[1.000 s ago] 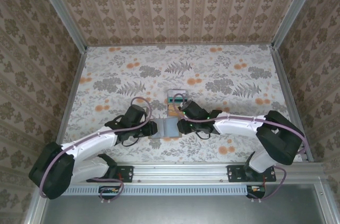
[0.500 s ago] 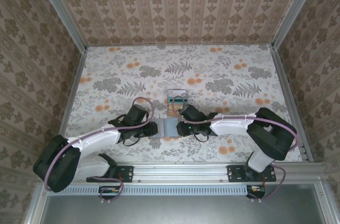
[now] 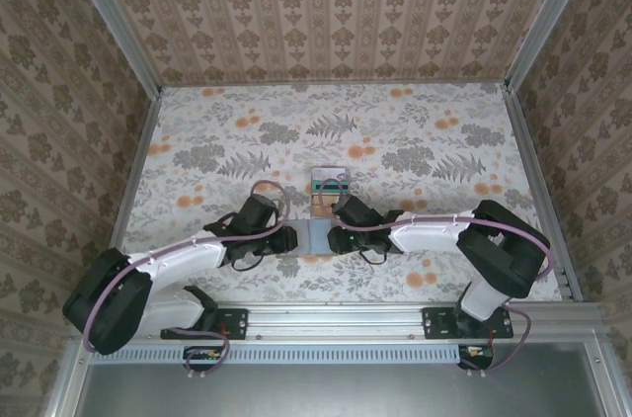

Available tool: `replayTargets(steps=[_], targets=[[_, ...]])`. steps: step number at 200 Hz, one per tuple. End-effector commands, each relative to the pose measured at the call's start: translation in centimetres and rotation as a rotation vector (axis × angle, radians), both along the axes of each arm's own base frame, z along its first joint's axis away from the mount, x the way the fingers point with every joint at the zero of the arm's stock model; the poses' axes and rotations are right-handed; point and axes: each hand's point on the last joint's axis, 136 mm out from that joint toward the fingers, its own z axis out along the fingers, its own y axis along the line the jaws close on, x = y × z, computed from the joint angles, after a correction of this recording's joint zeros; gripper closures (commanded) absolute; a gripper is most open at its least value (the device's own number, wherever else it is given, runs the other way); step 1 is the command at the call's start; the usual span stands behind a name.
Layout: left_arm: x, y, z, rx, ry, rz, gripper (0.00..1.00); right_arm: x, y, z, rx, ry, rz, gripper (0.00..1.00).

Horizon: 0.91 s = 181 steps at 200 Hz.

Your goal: Take the credit cards out of the card holder

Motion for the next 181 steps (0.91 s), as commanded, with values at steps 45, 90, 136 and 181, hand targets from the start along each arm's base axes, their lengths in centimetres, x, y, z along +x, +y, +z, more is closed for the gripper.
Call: replayTargets(steps=[45, 90, 136, 181], targets=[[0.2, -1.8, 1.3, -0.057, -0.024, -0.052, 0.32, -0.9, 0.6, -1.2, -0.021, 0.042, 0.014, 0.74], [0.0, -1.9, 1.3, -0.059, -0.025, -0.059, 0.04, -0.9, 0.7, -1.2, -0.022, 0.04, 0.014, 0.74], [0.1, -1.4, 2.1, -0.041, -0.042, -0.05, 0.0, -0.8, 0.3, -1.0, -0.029, 0.031, -0.004, 0.74], [0.1, -0.5, 3.4, -0.025, -0.075, -0.046, 0.0, -0.3, -0.5, 0.4, -0.041, -0.015, -0.033, 0.72]])
